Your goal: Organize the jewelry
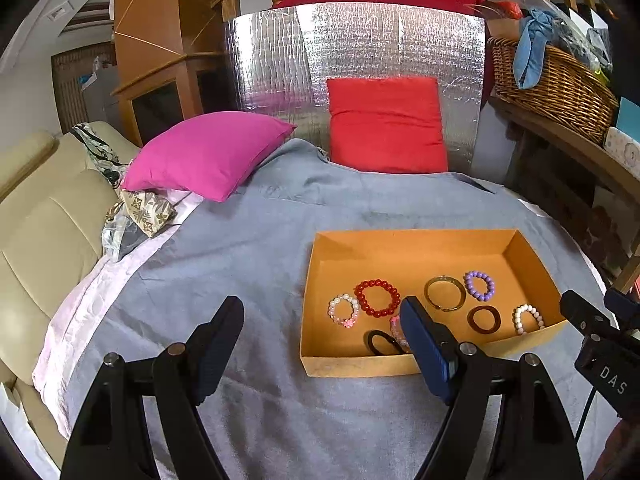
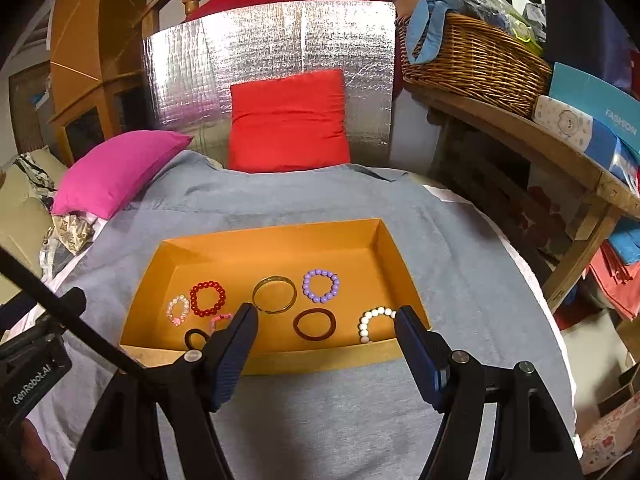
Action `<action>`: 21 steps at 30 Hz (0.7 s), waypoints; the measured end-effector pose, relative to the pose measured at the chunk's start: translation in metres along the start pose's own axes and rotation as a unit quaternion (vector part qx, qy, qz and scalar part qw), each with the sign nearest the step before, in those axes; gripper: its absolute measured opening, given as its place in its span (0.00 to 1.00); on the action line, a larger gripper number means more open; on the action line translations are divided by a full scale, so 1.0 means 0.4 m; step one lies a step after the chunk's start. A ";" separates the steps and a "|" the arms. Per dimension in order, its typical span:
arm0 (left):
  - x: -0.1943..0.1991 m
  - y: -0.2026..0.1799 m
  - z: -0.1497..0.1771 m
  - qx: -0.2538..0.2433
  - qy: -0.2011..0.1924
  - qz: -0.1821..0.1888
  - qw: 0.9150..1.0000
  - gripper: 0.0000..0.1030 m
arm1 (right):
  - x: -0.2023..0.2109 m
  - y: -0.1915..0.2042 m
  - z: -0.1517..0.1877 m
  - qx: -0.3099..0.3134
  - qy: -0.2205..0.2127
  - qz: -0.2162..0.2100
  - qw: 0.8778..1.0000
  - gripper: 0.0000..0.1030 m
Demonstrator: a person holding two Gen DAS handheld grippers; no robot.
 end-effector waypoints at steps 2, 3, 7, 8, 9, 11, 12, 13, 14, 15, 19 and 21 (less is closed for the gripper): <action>0.003 0.000 0.000 0.000 -0.002 0.000 1.000 0.78 | 0.000 0.003 0.000 0.001 0.000 -0.001 1.000 0.72; 0.004 0.000 -0.001 0.000 -0.002 0.002 1.000 0.78 | 0.001 0.004 -0.001 0.001 -0.001 -0.001 1.000 0.72; 0.008 0.001 -0.002 0.001 -0.003 0.004 1.000 0.78 | 0.003 0.006 -0.002 -0.002 -0.002 -0.003 1.000 0.72; 0.008 0.001 -0.003 0.000 -0.003 0.003 1.000 0.78 | 0.004 0.007 -0.002 -0.002 -0.003 -0.003 1.000 0.72; 0.008 0.002 -0.002 0.000 -0.003 0.002 1.000 0.78 | 0.004 0.008 -0.003 -0.002 -0.003 -0.003 1.000 0.72; 0.007 0.001 -0.001 0.000 -0.001 0.005 1.000 0.78 | 0.004 0.011 -0.003 -0.001 -0.003 -0.005 1.000 0.72; 0.007 0.002 -0.001 -0.001 -0.001 0.004 1.000 0.78 | 0.004 0.012 -0.003 -0.001 -0.003 -0.005 1.000 0.72; 0.006 0.003 -0.002 0.000 -0.002 0.002 1.000 0.78 | 0.004 0.012 -0.004 -0.001 -0.003 -0.005 1.000 0.72; 0.006 0.003 -0.001 0.000 -0.001 0.002 1.000 0.78 | 0.004 0.013 -0.004 -0.001 -0.003 -0.005 1.000 0.72; 0.006 0.003 -0.001 0.000 -0.001 0.004 1.000 0.78 | 0.003 0.014 -0.004 -0.001 -0.003 -0.006 1.000 0.72; 0.006 0.000 0.001 -0.002 -0.001 0.004 1.000 0.78 | 0.001 0.018 -0.005 0.000 -0.002 -0.006 1.000 0.72; 0.006 -0.001 0.002 -0.003 0.000 0.003 1.000 0.78 | 0.001 0.019 -0.005 0.000 -0.003 -0.007 1.000 0.72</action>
Point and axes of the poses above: each gripper's, at about its wrist camera, not at the fingertips, and x roughly against the way its jaws point, y to its left, z to its underside, the point moved 5 cm from there along -x, roughly the way its jaws point, and after that the axes turned 12 degrees about x, right-handed, at the moved point
